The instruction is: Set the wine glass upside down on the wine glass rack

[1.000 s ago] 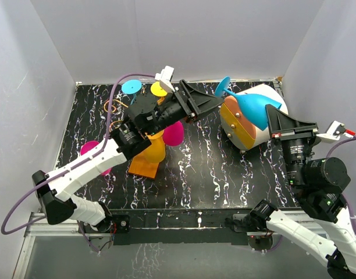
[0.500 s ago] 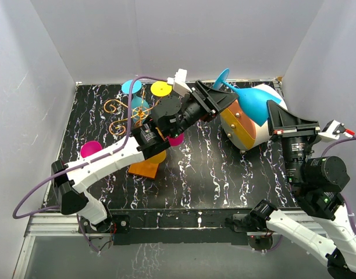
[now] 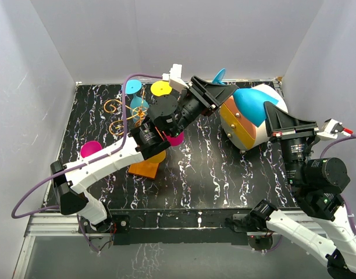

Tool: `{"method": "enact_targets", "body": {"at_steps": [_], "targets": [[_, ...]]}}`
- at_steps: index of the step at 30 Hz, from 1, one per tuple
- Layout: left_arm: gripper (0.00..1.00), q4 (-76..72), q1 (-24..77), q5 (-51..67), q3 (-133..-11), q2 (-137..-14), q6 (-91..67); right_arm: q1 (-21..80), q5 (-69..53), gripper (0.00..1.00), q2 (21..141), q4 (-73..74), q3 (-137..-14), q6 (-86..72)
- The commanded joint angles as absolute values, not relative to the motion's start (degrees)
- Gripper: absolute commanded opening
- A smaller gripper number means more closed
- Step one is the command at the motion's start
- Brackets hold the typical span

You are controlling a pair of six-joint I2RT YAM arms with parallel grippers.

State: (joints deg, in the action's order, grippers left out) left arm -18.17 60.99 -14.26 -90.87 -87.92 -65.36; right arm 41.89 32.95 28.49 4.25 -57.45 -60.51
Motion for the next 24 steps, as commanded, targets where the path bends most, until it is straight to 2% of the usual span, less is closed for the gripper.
{"method": "enact_targets", "body": {"at_steps": [1,6,7,11,19,21,24], "targets": [[0.41,-22.81,61.28,-17.01,-92.72,-87.56,-63.53,42.01,26.55,0.0,27.95,1.23,-56.9,-60.64],[0.34,-26.35,61.26,-17.62,-91.81,-87.56,-61.95,42.01,21.31,0.0,27.94,0.33,-56.14,-58.91],[0.29,-27.24,61.26,-17.39,-91.42,-87.5,-61.92,42.01,20.48,0.0,27.87,0.08,-55.74,-58.26],[0.01,-31.37,61.24,-16.56,-89.66,-87.2,-61.29,42.01,18.82,0.0,27.19,0.0,-54.55,-56.87],[0.0,-33.55,61.3,-15.44,-89.37,-86.93,-57.78,42.0,19.18,0.01,25.93,5.03,-55.73,-53.36],[0.0,-34.03,61.26,-15.35,-89.06,-86.65,-56.6,41.96,20.05,0.16,25.42,6.16,-56.19,-52.28],[0.0,-33.94,61.26,-14.89,-89.15,-86.18,-52.67,42.01,21.57,0.48,24.62,9.71,-57.73,-50.96]]}}
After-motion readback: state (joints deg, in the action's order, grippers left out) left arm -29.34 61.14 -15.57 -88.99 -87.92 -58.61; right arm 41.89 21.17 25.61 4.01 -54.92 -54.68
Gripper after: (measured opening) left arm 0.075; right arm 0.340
